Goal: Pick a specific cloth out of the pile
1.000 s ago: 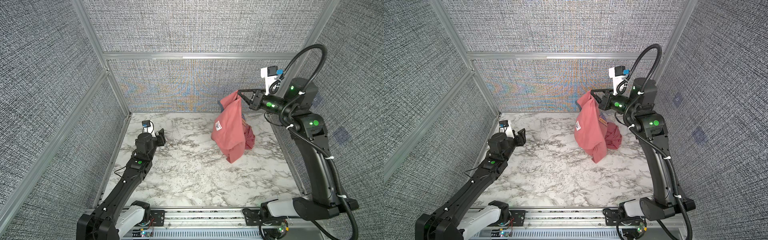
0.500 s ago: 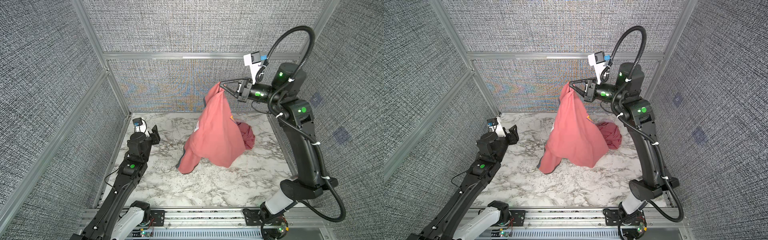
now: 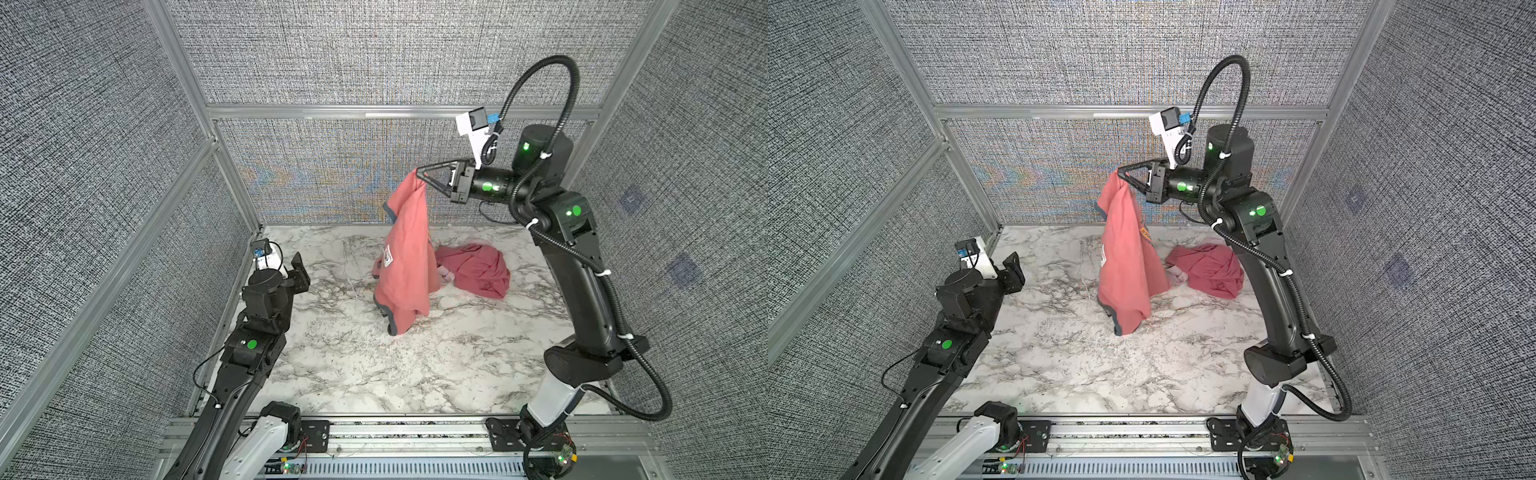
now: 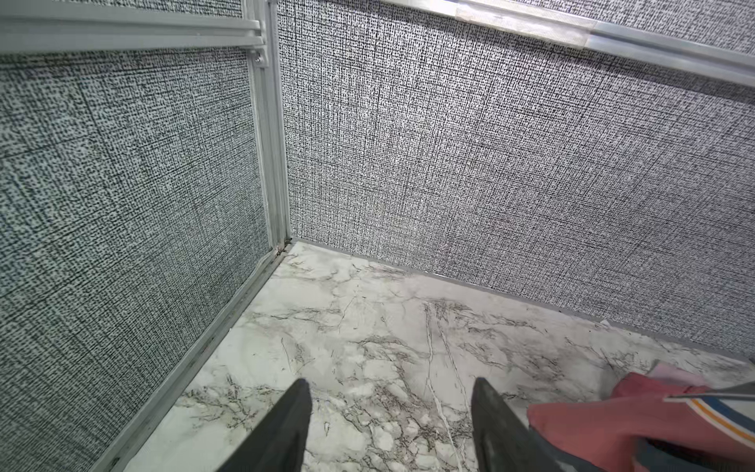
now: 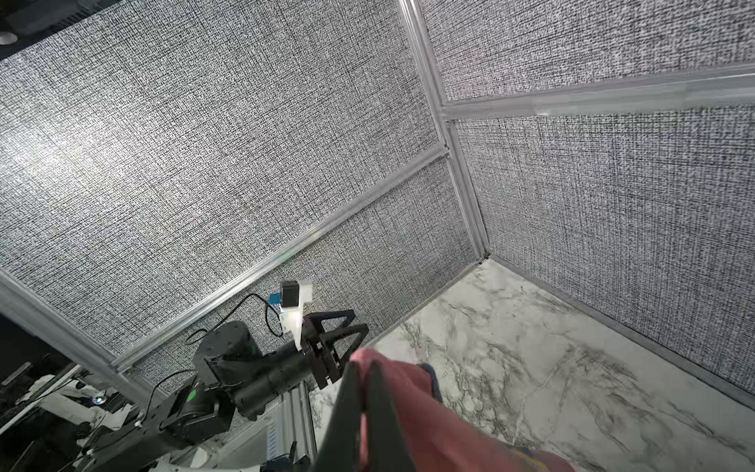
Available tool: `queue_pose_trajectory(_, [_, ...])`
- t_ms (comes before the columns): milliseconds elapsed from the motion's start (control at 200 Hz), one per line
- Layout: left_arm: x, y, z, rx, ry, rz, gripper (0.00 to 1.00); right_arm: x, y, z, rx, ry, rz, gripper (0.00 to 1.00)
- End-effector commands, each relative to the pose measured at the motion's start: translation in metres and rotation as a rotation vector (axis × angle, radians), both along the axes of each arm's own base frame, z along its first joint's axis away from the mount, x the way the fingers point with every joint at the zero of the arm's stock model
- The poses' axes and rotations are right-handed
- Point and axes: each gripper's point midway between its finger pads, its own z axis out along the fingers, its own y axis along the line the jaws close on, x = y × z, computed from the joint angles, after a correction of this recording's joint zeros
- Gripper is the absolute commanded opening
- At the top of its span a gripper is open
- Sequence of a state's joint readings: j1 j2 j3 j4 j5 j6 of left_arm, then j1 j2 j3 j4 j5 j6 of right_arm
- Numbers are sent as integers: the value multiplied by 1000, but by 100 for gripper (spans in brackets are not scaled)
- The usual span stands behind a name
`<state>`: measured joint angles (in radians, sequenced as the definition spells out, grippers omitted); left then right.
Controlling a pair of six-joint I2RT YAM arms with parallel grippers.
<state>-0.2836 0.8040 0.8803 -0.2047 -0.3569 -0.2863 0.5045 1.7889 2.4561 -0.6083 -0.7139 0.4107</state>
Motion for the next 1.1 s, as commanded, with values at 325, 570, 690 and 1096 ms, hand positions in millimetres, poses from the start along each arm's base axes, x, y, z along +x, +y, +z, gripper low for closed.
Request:
queue_pose_trajectory(325, [-37,27,1,4,24,102,64,23,141,-77,25,110,220,0])
queue_pose_trajectory(570, [-68,44,17,1,-16,150,64,15,240,-154,60,235,347,0])
queue_pose_trajectory(690, [-80,50,27,-11,-60,164,64,4,276,-199,37,288,380,0])
queue_pose_trajectory(1096, [-67,32,23,-55,-42,83,64,-11,280,-250,-80,295,319,49])
